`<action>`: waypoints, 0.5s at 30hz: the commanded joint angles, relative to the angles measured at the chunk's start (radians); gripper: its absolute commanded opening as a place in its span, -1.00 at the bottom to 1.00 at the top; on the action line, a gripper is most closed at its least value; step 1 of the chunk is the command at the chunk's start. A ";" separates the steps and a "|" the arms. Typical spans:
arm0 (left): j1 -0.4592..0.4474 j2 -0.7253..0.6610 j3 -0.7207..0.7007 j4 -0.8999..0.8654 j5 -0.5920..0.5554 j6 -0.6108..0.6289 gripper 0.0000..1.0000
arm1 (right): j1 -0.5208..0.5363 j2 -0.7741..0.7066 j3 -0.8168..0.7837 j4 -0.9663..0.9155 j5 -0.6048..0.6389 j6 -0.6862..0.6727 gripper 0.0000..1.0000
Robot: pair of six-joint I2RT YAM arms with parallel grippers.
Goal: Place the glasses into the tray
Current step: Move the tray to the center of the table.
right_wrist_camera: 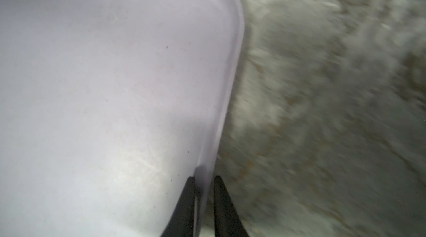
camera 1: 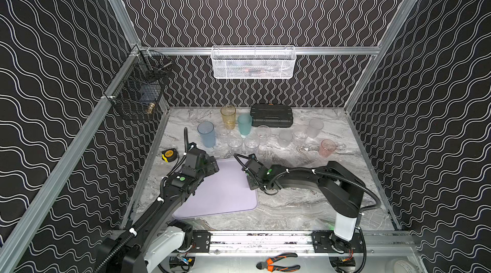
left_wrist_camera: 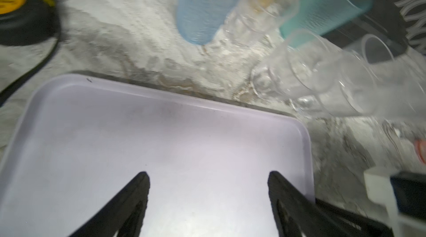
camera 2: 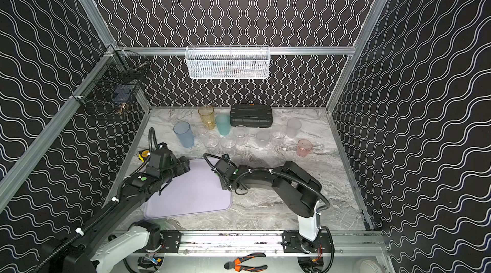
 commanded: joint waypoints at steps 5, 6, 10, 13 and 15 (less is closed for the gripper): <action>-0.160 0.074 0.017 0.165 0.093 0.053 0.62 | -0.119 -0.167 -0.170 -0.111 -0.007 -0.044 -0.68; -0.185 0.088 0.019 0.179 0.097 0.057 0.61 | -0.141 -0.189 -0.189 -0.114 -0.014 -0.052 -0.68; -0.257 0.179 0.065 0.190 0.140 0.096 0.57 | -0.206 -0.250 -0.238 -0.141 -0.008 -0.086 -0.68; -0.305 0.241 0.089 0.158 0.148 0.087 0.54 | -0.255 -0.286 -0.274 -0.131 -0.033 -0.103 -0.69; -0.315 0.259 0.078 0.132 0.155 0.050 0.48 | -0.270 -0.294 -0.284 -0.132 -0.039 -0.108 -0.69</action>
